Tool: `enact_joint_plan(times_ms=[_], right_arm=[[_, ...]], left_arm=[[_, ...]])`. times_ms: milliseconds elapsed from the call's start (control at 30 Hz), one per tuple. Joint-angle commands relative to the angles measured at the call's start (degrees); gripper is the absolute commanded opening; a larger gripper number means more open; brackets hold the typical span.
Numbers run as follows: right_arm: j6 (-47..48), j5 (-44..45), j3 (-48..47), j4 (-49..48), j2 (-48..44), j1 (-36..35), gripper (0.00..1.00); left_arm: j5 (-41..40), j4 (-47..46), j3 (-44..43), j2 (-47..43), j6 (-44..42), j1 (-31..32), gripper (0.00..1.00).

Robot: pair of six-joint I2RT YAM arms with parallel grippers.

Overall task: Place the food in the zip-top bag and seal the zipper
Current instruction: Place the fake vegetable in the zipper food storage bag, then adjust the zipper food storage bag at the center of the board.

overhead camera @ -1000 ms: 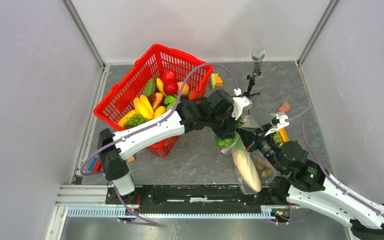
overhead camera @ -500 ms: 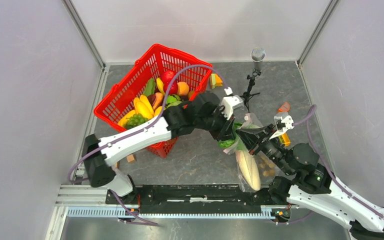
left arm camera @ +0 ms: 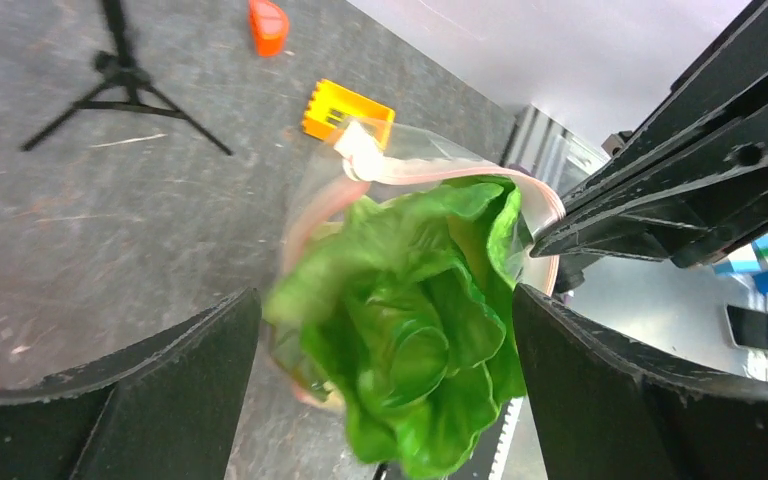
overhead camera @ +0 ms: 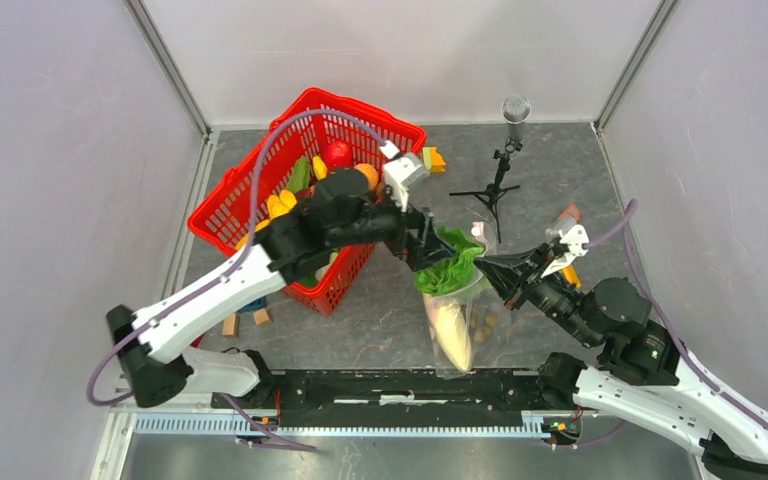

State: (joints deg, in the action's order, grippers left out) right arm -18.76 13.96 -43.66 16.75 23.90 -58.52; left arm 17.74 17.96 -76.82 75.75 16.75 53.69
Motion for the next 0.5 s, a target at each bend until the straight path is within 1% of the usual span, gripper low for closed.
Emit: enact_joint_plan(times_ms=[0, 100, 200, 333, 467], right_arm=[[6.47, -4.30, -4.44, 2.38, 0.21, -0.47, 0.05], [4.42, 1.59, -3.77, 7.71, -4.63, -0.50, 0.05], [-1.49, 7.59, -1.80, 12.67, -10.25, -0.45, 0.05], [-13.45, 20.10, 0.05, 20.62, -16.16, -0.47, 0.05], [-18.82, 27.68, -0.15, 24.42, -23.36, -0.67, 0.06]], left_arm=[[-4.65, 4.34, 2.10, -8.47, -2.72, -3.51, 1.00], [-2.37, 6.08, 5.59, -11.17, -3.12, -5.10, 1.00], [-0.52, 5.91, 8.71, -10.75, -1.11, -5.44, 1.00], [3.23, -2.24, 14.25, -8.55, 5.44, -5.44, 0.99], [7.87, -10.05, 17.32, -5.07, 11.72, -4.82, 0.93]])
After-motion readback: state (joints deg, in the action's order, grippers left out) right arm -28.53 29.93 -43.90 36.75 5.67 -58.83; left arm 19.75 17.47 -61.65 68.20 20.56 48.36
